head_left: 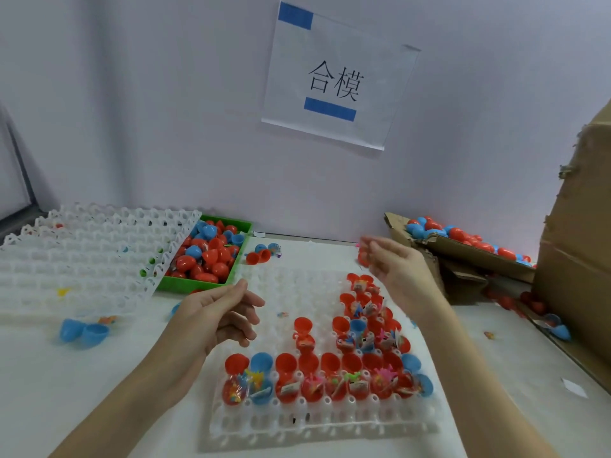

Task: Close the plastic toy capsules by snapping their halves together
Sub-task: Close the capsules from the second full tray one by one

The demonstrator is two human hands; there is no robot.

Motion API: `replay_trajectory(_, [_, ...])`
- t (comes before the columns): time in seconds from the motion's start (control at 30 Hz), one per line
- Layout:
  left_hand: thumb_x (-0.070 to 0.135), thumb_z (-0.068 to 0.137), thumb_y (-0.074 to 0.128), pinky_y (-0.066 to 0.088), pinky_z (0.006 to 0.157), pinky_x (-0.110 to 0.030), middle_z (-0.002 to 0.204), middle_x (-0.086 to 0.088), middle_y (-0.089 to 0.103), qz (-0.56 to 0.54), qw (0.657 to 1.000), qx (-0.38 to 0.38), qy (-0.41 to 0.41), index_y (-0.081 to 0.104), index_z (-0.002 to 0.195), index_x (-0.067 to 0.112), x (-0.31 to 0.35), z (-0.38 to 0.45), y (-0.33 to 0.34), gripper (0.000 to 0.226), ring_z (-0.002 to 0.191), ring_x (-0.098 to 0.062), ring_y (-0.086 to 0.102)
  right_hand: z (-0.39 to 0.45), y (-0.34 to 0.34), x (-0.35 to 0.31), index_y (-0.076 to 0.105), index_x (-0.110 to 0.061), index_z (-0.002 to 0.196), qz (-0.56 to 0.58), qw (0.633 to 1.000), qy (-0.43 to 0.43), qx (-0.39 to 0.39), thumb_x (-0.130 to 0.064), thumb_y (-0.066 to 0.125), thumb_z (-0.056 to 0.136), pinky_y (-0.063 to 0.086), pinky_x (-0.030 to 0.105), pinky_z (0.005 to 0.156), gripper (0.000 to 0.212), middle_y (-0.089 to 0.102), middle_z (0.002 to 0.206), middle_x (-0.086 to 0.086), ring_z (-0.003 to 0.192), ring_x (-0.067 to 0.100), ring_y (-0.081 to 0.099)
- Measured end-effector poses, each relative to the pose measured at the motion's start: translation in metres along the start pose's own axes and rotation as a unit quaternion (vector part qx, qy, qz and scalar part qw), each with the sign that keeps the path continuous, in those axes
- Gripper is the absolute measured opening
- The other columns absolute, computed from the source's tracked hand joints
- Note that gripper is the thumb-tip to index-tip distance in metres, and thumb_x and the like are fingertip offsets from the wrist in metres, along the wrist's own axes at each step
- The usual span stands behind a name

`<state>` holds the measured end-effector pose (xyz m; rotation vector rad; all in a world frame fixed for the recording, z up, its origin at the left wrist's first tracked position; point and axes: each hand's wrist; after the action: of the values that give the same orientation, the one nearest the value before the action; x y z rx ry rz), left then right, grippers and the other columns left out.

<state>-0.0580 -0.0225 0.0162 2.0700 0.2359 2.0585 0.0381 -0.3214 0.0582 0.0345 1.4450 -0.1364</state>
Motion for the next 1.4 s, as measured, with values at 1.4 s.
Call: replay_trajectory(1.4, [0.019,0.085,0.084,0.059,0.079,-0.018,0.089,0.01,0.079,0.217,0.96,0.032,0.177,0.078,0.096,0.022,-0.011,-0.011,0.017,0.013,0.084,-0.009,0.077,-0.094,0.089,0.014,0.064,-0.021,0.105,-0.114,0.991,0.002,-0.075,-0.031,0.059,0.103,0.059,0.02,0.063,0.011,0.077,0.089,-0.007,0.081,0.006,0.076])
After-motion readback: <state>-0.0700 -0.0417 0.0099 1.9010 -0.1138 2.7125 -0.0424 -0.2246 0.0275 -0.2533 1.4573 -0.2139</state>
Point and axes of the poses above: each hand's wrist, its own z-axis towards the middle knuckle, its own y-axis out of the palm, x = y × z
